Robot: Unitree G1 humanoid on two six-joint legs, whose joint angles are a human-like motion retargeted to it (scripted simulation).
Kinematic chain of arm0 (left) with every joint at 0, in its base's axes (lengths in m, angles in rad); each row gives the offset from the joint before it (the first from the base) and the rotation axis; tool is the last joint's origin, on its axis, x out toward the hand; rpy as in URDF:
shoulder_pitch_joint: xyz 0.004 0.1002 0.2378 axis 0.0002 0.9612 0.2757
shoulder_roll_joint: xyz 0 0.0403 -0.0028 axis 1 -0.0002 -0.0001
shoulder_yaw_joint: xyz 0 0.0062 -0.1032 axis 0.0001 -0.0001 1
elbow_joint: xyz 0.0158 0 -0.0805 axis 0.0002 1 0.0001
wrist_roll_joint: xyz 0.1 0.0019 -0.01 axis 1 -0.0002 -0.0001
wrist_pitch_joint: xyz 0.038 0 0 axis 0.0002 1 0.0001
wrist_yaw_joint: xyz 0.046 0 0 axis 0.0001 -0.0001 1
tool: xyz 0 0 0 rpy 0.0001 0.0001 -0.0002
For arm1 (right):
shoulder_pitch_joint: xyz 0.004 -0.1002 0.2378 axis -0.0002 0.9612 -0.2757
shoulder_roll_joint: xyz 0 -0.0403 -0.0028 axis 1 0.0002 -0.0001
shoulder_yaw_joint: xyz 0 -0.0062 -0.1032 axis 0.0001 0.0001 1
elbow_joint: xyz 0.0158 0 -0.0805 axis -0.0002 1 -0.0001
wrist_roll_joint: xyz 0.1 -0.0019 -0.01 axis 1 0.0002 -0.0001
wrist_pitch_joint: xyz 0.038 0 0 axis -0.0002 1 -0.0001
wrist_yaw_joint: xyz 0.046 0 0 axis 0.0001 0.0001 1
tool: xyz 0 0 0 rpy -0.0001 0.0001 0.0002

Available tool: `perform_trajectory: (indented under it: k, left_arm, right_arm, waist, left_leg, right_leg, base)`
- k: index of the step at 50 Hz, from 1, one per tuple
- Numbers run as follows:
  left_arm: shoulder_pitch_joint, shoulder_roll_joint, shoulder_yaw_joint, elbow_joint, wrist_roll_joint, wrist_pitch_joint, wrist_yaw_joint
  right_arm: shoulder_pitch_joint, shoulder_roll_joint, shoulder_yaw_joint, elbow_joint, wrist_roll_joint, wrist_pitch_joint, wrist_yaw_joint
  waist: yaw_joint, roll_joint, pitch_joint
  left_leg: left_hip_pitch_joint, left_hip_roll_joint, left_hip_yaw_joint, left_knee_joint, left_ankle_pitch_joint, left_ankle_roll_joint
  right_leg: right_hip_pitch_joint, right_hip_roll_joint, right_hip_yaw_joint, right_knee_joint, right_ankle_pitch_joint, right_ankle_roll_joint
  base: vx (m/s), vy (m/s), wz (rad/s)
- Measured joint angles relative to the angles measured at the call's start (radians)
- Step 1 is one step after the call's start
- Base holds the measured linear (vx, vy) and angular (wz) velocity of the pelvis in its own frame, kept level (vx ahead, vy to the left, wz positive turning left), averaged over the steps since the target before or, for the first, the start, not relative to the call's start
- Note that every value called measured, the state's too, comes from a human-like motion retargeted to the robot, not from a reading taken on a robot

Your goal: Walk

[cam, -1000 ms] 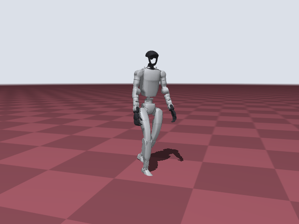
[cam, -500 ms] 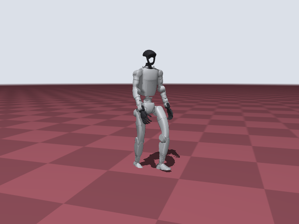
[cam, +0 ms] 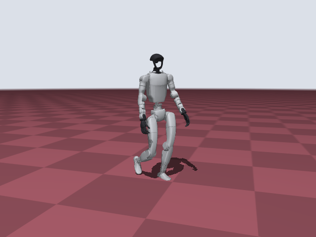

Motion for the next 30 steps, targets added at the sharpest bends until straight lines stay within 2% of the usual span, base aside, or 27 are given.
perform_trajectory:
  k: [3,5,7,10,15,20,25,30]
  left_arm:
    - [-0.035,0.003,-0.001,-0.002,-0.002,0.004,0.013]
    - [-0.046,0.0,-0.002,0.001,-0.008,0.005,0.022]
    - [-0.059,-0.008,-0.003,0.014,-0.017,0.003,0.028]
    - [-0.064,-0.022,-0.008,0.041,-0.026,-0.001,0.03]
    - [-0.042,-0.041,0.0,0.104,-0.021,0.0,0.015]
    - [0.017,-0.045,0.02,0.154,0.002,0.005,0.001]
    - [0.069,-0.039,0.047,0.181,0.007,0.005,-0.007]
    - [0.098,-0.034,0.055,0.179,0.008,0.001,-0.021]
  right_arm:
    - [-0.032,-0.002,-0.003,-0.015,0.022,-0.005,-0.021]
    - [-0.043,0.003,0.0,-0.027,0.03,-0.007,-0.033]
    - [-0.059,0.008,0.007,-0.033,0.033,-0.005,-0.039]
    - [-0.073,0.021,0.021,-0.028,0.033,0.0,-0.039]
    - [-0.087,0.038,0.039,-0.01,0.017,0.006,-0.018]
    - [-0.078,0.038,0.035,-0.008,-0.001,0.003,-0.012]
    - [-0.073,0.022,0.019,-0.008,-0.014,-0.002,-0.024]
    - [-0.073,-0.001,0.013,-0.005,-0.014,-0.004,-0.036]
  waist:
    - [-0.026,0.026,0.01]
    - [-0.044,0.034,0.015]
    - [-0.053,0.052,0.021]
    - [-0.057,0.07,0.022]
    - [-0.037,0.092,0.001]
    - [-0.021,0.079,-0.019]
    - [-0.004,0.095,-0.021]
    - [0.019,0.14,-0.006]
  left_leg:
    - [0.059,0.013,-0.031,-0.058,-0.008,-0.016]
    - [0.092,0.019,-0.05,-0.078,-0.023,-0.026]
    - [0.127,0.044,-0.069,-0.109,-0.036,-0.035]
    - [0.164,0.08,-0.09,-0.132,-0.061,-0.044]
    - [0.192,0.142,-0.108,-0.136,-0.106,-0.054]
    - [0.201,0.168,-0.123,-0.041,-0.181,-0.054]
    - [0.189,0.222,-0.126,0.12,-0.236,-0.083]
    - [0.128,0.299,-0.141,0.369,-0.197,-0.149]
  right_leg:
    - [-0.122,-0.032,-0.049,-0.014,-0.114,-0.065]
    - [-0.191,-0.04,-0.071,-0.08,-0.162,-0.08]
    - [-0.246,-0.015,-0.088,-0.196,-0.161,-0.077]
    - [-0.306,0.033,-0.092,-0.401,-0.104,-0.048]
    - [-0.33,0.131,-0.055,-0.747,0.095,0.023]
    - [-0.323,0.155,-0.037,-0.77,0.191,0.039]
    - [-0.256,0.196,-0.067,-0.769,0.127,-0.009]
    - [-0.176,0.265,-0.102,-0.802,0.074,-0.054]
  base:
    - [0.43,0.03,0.2]
    - [0.42,0.0,0.27]
    - [0.42,-0.01,0.22]
    - [0.41,-0.02,0.14]
    - [0.38,-0.05,-0.01]
    - [0.35,-0.12,0.09]
    - [0.33,-0.16,0.05]
    - [0.27,-0.16,-0.05]
